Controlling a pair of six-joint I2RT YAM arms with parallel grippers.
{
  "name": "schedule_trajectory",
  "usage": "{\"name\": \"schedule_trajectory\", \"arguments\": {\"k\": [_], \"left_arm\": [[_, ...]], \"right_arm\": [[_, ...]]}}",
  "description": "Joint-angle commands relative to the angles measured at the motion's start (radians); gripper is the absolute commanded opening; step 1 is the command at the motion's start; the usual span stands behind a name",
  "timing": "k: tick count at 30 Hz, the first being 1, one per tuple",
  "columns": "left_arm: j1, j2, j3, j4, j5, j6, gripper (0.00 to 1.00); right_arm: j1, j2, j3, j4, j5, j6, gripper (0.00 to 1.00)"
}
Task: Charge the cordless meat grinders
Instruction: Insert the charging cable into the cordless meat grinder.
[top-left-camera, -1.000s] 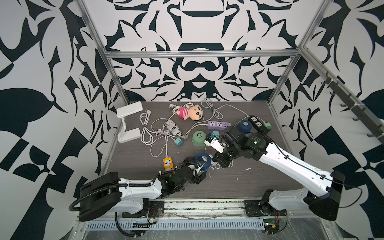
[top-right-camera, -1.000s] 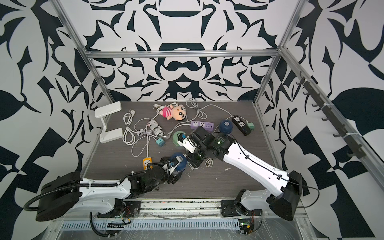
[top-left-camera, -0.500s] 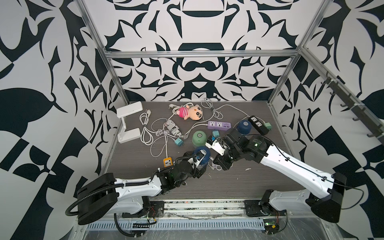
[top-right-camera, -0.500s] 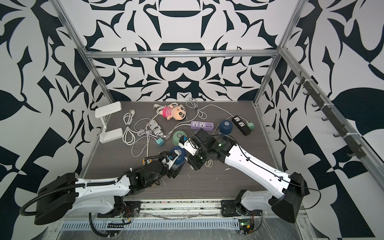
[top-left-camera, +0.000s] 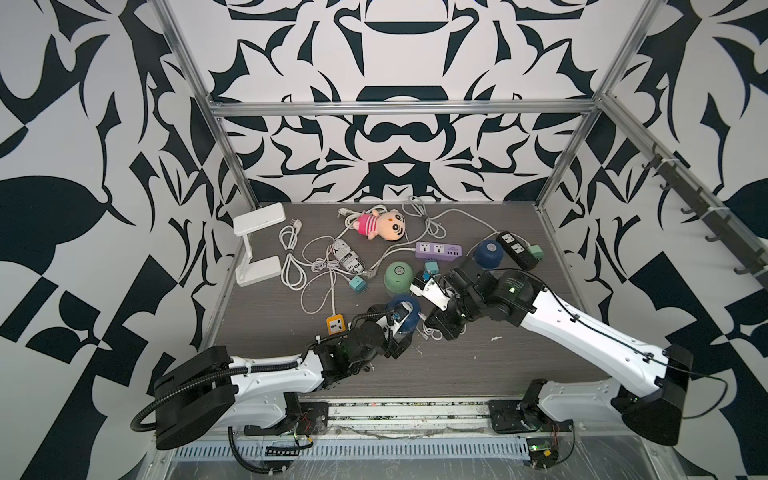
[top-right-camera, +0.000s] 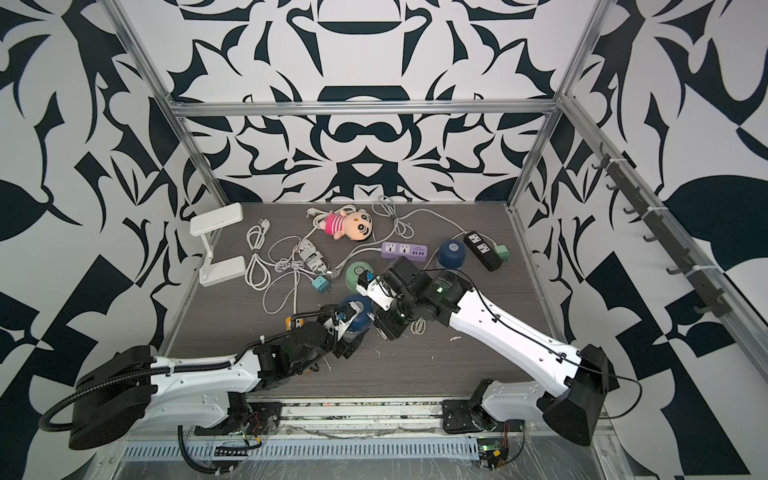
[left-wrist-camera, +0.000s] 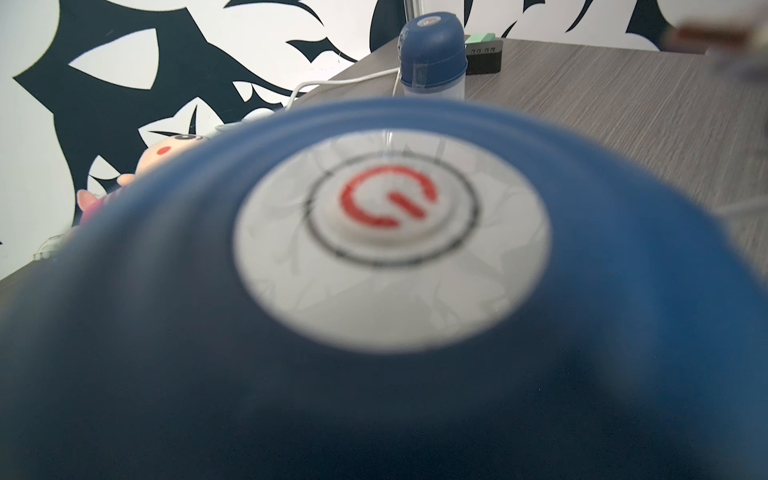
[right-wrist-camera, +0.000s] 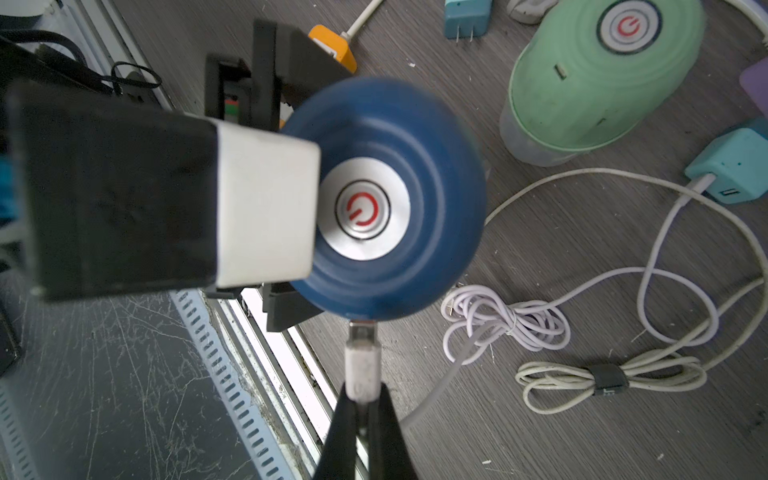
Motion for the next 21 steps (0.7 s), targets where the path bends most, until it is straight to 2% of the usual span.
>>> {"name": "schedule_trajectory", "arguments": {"k": [1, 15, 21], "left_arm": [[0.004, -0.033, 0.037, 0.034, 0.004, -0.016, 0.38], [0.004, -0.051, 0.039, 0.0, 0.03, -0.026, 0.38], [0.006, -0.042, 0.039, 0.01, -0.009, -0.036, 0.38]], "right_arm": [[0.007, -0.002, 0.026, 0.024, -0.025, 0.003, 0.0], [0.01, 0.022, 0.061, 0.007, -0.052, -0.012, 0.0], [0.015, 0.027, 0.068, -0.022, -0.043, -0.013, 0.0]]}}
